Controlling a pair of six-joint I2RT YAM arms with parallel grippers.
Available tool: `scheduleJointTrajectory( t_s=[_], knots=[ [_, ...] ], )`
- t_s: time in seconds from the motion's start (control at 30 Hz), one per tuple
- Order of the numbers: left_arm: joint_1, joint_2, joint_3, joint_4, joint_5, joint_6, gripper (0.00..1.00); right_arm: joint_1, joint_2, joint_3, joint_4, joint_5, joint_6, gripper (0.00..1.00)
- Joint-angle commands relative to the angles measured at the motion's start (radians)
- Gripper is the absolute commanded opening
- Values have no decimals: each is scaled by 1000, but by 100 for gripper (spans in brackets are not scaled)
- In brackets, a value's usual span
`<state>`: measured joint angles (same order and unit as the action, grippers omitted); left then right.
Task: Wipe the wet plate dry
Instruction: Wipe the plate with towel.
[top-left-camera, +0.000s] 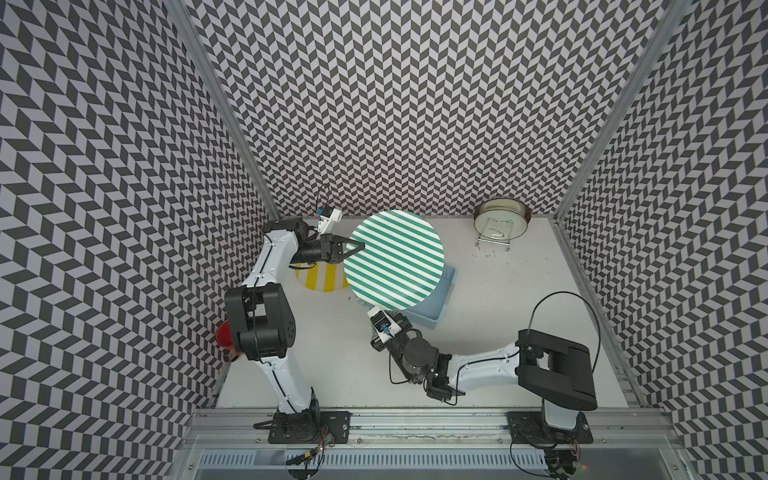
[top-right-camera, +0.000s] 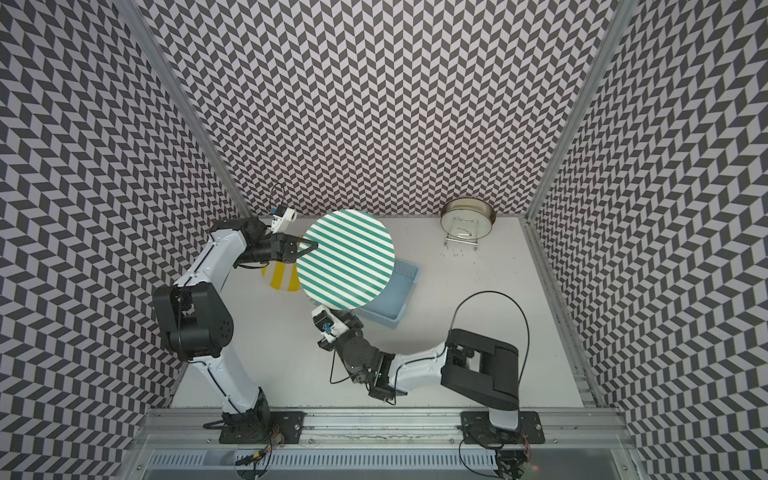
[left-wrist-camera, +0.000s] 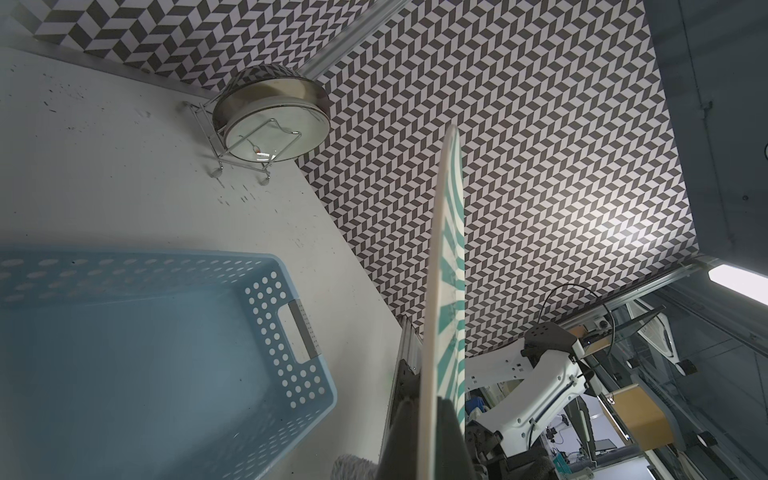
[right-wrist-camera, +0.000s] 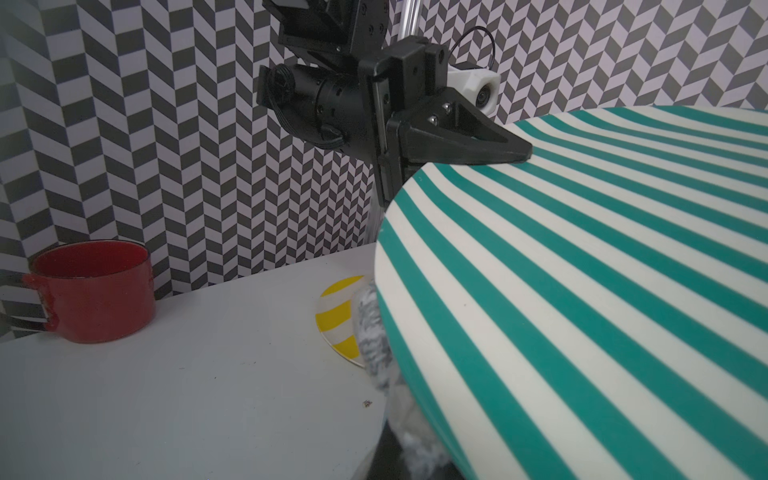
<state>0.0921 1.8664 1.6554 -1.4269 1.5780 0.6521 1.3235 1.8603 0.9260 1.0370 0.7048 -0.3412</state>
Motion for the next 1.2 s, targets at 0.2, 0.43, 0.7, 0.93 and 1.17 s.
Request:
scheduleJointTrajectory(
  t_s=[0.2,0.43,0.7,0.93,1.17],
  knots=[
    [0,-13,-25,72,111,93,0,12,112,235,142,-73,-66,0],
    [1,-19,-34,72,111,98,0,-13,177,325,183,-113,-72,0],
    [10,-17,-29,74,111,97,0,-14,124,329,141,-130,2,0],
    [36,2,-27,69,110,118,0,-78,-148,278,-139,-156,274,0],
    [118,46,21,69,102,116,0,-207,-402,135,-432,-120,444,0]
  ],
)
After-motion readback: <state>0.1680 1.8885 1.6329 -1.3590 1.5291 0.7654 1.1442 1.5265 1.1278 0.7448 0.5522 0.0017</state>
